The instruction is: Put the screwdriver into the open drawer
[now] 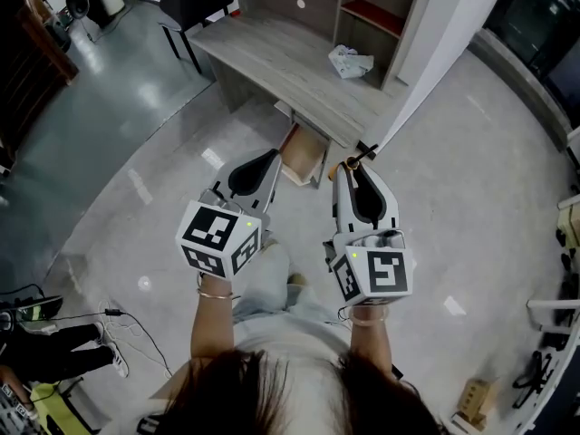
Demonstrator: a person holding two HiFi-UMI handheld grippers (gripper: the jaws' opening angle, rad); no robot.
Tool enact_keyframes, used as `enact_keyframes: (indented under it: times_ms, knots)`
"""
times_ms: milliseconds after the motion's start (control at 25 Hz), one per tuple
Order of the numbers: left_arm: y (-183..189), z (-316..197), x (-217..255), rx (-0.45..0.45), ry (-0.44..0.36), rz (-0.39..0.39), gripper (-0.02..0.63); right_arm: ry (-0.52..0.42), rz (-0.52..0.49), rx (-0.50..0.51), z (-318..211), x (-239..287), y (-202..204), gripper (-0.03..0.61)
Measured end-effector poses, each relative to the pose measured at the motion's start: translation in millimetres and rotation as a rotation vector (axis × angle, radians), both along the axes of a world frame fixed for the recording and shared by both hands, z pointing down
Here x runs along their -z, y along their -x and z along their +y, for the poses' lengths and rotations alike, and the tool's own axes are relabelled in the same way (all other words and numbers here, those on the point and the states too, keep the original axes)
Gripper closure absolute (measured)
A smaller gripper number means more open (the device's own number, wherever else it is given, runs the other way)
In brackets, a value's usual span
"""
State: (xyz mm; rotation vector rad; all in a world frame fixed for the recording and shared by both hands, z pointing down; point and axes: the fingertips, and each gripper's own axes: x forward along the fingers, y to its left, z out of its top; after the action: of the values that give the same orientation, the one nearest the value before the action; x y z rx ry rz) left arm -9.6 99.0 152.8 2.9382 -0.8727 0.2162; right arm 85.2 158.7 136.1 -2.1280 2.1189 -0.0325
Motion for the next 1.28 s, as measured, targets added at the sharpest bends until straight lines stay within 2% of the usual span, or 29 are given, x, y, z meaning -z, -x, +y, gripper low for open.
enact_keyframes:
  times_ms: [400, 1040, 1280]
  knots:
    - [-12, -40, -10, 0.009, 0.0, -0.008, 0.597, 0.022, 0.018, 0.005, -41, -12, -13, 0.492]
    - [3, -160, -42, 0.085, 0.073, -0.005, 0.597, 0.136, 0.061, 0.045, -150, -57, -5, 0.492]
    - [7, -200, -54, 0.071, 0.089, -0.003, 0.598, 0.178, 0.083, 0.025, -185, -76, -1, 0.492]
